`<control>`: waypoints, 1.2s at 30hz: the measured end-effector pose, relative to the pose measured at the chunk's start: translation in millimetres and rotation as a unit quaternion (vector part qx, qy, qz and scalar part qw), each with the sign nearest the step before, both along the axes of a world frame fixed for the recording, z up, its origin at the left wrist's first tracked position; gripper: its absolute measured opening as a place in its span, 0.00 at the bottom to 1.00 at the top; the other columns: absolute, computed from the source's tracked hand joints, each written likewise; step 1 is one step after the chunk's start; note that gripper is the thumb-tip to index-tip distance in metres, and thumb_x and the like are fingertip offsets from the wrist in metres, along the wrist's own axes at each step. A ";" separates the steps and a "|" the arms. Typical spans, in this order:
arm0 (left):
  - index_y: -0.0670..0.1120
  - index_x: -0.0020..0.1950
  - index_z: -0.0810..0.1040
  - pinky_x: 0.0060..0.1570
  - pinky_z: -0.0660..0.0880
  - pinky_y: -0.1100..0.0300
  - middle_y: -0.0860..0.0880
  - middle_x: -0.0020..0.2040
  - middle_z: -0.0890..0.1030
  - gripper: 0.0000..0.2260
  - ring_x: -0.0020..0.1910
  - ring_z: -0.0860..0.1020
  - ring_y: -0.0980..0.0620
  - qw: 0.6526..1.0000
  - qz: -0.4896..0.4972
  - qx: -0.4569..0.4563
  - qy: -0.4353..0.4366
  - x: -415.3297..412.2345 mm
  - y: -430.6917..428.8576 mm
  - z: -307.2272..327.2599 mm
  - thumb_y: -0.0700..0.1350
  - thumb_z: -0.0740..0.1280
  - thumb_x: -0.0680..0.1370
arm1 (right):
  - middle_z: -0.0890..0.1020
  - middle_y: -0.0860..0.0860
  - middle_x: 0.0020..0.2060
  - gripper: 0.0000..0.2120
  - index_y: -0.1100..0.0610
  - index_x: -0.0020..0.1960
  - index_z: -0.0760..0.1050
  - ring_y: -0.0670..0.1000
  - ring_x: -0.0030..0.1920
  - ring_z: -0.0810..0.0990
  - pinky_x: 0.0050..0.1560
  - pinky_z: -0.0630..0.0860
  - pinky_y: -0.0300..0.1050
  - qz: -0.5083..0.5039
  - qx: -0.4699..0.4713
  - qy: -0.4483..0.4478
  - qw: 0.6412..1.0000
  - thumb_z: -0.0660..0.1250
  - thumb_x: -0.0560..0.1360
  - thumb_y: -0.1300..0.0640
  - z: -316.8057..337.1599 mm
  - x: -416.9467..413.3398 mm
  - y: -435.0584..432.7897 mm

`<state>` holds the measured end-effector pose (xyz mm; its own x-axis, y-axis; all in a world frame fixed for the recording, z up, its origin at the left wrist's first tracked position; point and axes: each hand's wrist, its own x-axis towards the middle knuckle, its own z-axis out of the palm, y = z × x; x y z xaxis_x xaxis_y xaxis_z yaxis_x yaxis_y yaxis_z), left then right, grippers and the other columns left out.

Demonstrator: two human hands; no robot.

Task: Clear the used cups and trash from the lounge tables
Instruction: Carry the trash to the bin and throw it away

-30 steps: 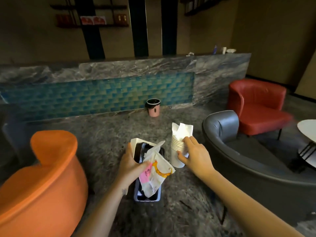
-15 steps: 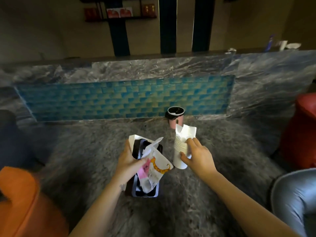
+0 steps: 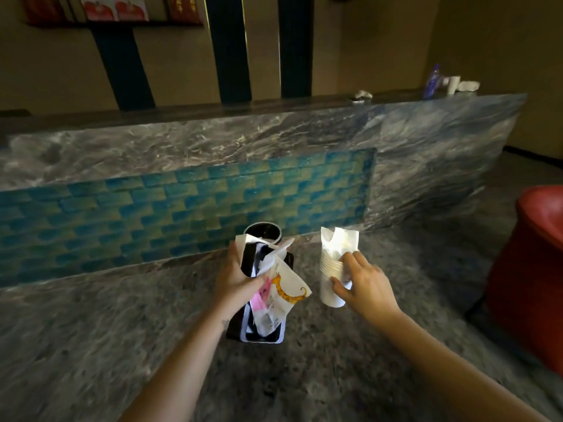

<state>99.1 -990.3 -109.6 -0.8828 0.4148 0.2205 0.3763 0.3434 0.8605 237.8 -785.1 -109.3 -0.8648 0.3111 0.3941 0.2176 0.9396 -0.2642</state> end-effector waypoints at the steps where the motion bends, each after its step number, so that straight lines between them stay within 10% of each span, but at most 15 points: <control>1: 0.57 0.59 0.67 0.34 0.66 0.76 0.63 0.49 0.74 0.25 0.46 0.72 0.69 1.000 -0.006 0.000 -0.002 -28.2 23.9 -5.2 0.47 0.74 0.67 | 0.77 0.56 0.44 0.14 0.60 0.49 0.71 0.59 0.36 0.78 0.33 0.67 0.45 -0.007 0.004 0.002 1.000 0.69 0.70 0.53 -5.5 -28.1 23.4; 18: 0.51 0.65 0.65 0.50 0.75 0.52 0.49 0.56 0.77 0.32 0.55 0.76 0.49 0.983 0.146 -0.031 -0.108 -481.1 184.8 -57.3 0.48 0.74 0.65 | 0.77 0.58 0.49 0.17 0.61 0.55 0.71 0.61 0.42 0.78 0.40 0.71 0.48 0.124 -0.037 -0.038 0.991 0.69 0.71 0.54 -62.4 -570.0 243.5; 28: 0.47 0.58 0.68 0.46 0.77 0.49 0.47 0.50 0.78 0.23 0.49 0.78 0.49 0.955 0.193 -0.066 -0.217 -738.3 305.4 -192.3 0.42 0.72 0.66 | 0.77 0.59 0.47 0.15 0.62 0.52 0.73 0.61 0.39 0.79 0.38 0.74 0.51 0.157 -0.087 -0.160 0.971 0.70 0.69 0.57 -200.2 -827.5 321.8; 36: 0.49 0.71 0.57 0.53 0.75 0.45 0.41 0.60 0.73 0.38 0.57 0.74 0.43 0.905 0.240 -0.109 -0.333 -850.3 351.9 -347.5 0.48 0.74 0.67 | 0.79 0.62 0.42 0.13 0.66 0.44 0.75 0.60 0.31 0.79 0.30 0.73 0.43 0.198 -0.170 -0.220 0.940 0.75 0.62 0.67 -341.5 -947.2 359.5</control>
<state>-751.2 -638.5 -457.0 -0.8797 -0.0827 -0.4682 -0.4391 0.5189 0.7335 -709.3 -425.6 -450.9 -0.9954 -0.0263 -0.0924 0.0269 0.8474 -0.5303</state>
